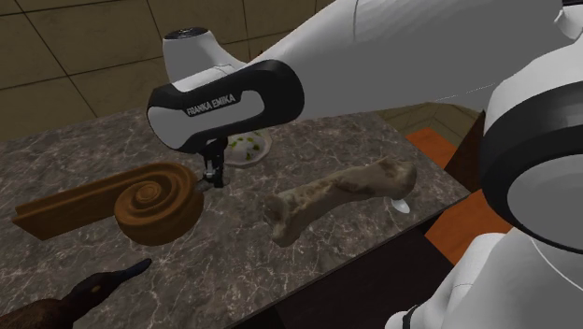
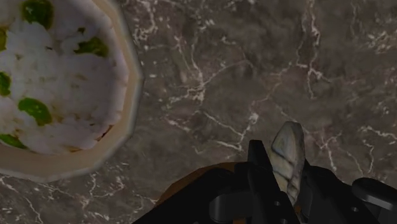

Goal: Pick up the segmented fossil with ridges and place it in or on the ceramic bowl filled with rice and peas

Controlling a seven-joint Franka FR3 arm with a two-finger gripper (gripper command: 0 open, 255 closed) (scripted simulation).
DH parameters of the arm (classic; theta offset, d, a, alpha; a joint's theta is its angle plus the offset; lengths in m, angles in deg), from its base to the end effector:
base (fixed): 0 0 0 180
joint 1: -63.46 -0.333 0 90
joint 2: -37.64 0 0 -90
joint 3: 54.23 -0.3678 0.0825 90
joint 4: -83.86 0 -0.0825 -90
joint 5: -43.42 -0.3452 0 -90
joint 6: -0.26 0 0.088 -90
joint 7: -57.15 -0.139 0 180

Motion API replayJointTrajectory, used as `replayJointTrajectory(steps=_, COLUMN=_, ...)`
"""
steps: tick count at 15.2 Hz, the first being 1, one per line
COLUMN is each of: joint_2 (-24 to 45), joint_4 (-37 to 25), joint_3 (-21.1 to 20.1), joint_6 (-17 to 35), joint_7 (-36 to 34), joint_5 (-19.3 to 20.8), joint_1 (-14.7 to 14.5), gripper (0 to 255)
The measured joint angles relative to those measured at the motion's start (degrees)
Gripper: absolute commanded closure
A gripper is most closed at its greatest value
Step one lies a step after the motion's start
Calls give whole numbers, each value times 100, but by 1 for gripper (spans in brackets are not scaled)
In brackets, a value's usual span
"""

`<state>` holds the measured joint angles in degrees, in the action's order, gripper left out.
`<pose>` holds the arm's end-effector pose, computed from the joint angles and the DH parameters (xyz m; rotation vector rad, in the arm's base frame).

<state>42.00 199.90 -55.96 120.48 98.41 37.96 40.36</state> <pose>0.4849 0.2319 0.4510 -2.6023 -1.6050 -0.0137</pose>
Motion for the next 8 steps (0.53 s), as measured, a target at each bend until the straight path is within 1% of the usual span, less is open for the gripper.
replayJointTrajectory(steps=8, joint_2=-208, joint_4=-359, joint_3=15, joint_6=-568, joint_7=-24, joint_5=19, joint_1=17, gripper=255)
